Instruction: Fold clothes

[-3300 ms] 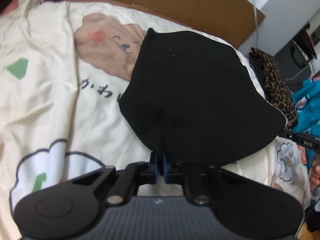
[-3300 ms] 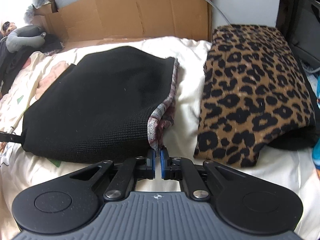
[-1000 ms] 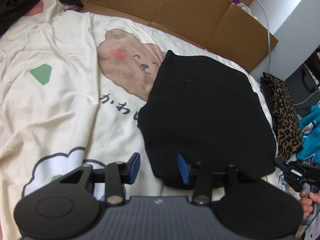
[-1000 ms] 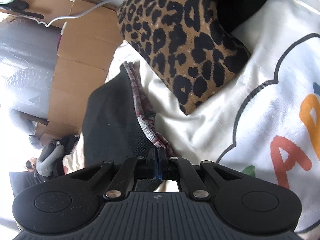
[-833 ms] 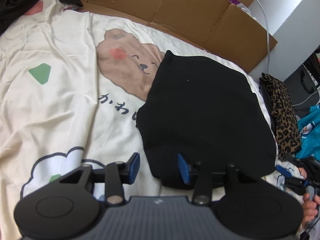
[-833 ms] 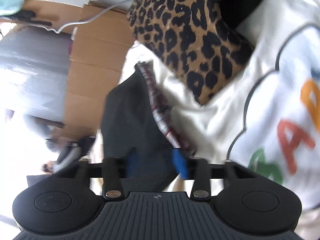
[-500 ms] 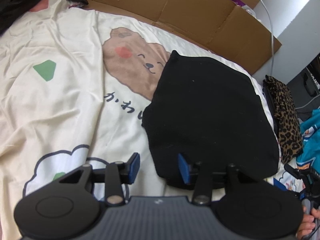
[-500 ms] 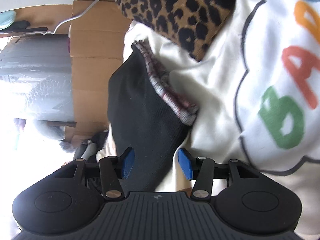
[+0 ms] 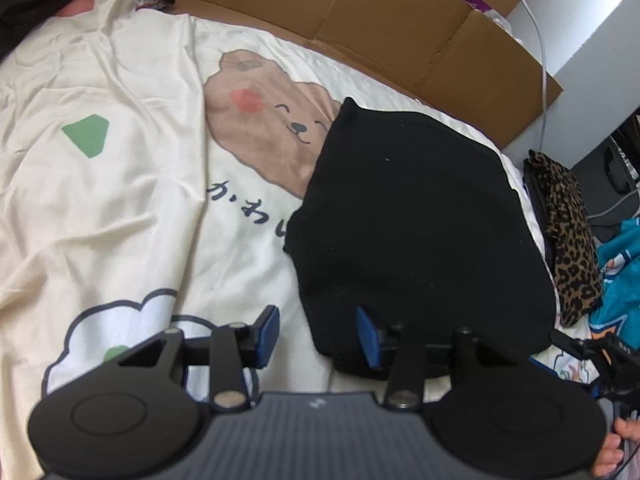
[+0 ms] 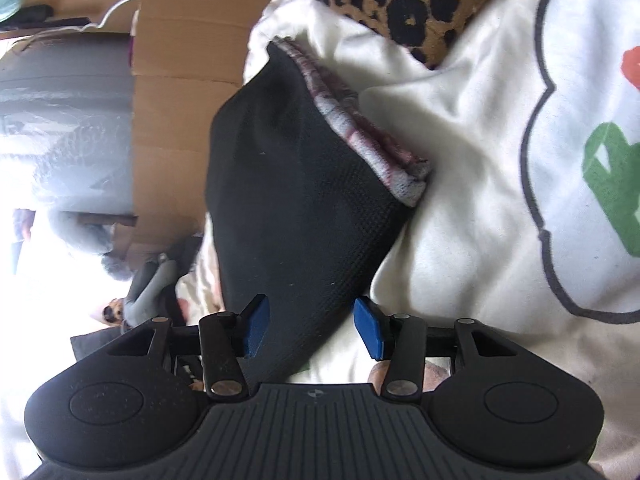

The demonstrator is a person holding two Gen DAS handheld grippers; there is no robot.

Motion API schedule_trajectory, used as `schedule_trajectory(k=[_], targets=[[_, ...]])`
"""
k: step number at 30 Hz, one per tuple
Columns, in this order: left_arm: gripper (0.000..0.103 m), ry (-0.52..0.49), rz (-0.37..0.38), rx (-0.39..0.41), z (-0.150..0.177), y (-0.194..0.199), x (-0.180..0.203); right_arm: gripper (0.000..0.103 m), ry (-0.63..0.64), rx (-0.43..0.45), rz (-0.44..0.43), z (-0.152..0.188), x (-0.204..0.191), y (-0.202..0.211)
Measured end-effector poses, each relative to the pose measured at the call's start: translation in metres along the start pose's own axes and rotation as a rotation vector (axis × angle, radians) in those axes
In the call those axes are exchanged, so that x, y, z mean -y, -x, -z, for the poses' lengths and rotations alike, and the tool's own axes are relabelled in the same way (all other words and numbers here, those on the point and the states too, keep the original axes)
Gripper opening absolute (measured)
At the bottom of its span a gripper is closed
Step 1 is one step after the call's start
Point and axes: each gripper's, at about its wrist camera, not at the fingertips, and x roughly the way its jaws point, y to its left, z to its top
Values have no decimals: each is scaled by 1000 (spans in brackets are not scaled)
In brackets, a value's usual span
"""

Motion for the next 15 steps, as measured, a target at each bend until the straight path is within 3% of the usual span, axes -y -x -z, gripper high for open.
schedule_trajectory(k=[3,9,15], targets=[[47,-2,8,-10,0,-2,-1,52,5,28,38,0,-1,4],[47,12,45,-41,1,-7,-7,41,-48,100,65,-3,15,16],[47,-6,114,-65,3,-15,-3,41,-38,143,79,-7,14,19]])
